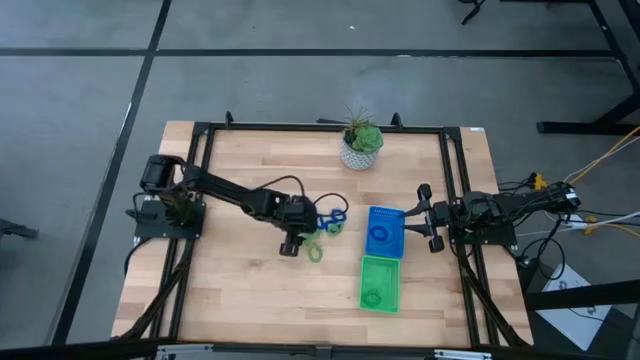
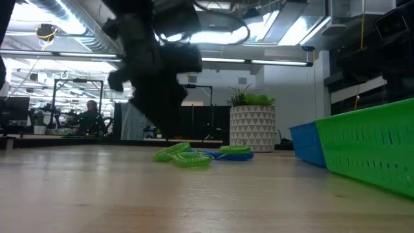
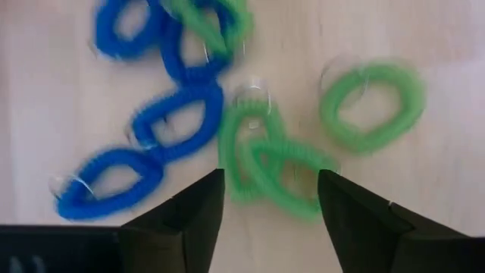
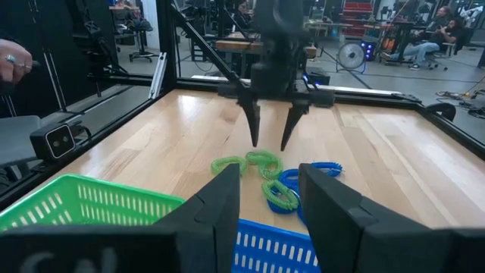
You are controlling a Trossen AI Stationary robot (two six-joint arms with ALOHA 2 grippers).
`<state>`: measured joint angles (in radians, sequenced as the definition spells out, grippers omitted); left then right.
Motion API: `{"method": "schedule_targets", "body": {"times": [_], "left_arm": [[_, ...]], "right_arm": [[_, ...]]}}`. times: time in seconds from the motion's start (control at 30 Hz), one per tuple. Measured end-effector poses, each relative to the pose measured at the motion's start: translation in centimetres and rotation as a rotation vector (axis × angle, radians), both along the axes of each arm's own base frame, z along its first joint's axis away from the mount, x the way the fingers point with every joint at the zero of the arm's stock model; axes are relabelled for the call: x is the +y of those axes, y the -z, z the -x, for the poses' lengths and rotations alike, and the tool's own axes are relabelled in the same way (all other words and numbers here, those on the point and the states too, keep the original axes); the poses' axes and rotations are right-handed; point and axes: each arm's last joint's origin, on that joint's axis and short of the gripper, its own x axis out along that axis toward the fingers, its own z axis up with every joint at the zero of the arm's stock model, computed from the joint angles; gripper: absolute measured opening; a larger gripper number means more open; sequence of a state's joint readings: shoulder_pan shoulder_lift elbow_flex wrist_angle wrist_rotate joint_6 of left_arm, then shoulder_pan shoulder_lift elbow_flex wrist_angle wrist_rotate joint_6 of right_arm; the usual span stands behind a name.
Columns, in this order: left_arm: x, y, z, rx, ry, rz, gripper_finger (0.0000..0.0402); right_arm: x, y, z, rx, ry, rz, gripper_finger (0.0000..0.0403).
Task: Sort spring keychains
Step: Put the green spring keychain into the green bin
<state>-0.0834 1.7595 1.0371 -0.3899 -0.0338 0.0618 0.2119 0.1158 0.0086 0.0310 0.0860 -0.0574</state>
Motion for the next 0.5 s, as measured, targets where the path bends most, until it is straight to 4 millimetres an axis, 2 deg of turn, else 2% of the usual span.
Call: {"method": "schedule_targets", "body": {"times": [0.23, 0.5], "left_arm": [[0.0, 2.7, -0.5, 0.072, 0.000, -0.004, 0.0215], [0.0, 2.4, -0.5, 0.060, -0.005, -0.029, 0.0177]], "right_arm": [[0.0, 0.0, 0.0, 0.000, -0.007, -0.001, 0.0136], [0.0, 0.0, 0.0, 0.000, -0.007, -0.001, 0.0136]]}}
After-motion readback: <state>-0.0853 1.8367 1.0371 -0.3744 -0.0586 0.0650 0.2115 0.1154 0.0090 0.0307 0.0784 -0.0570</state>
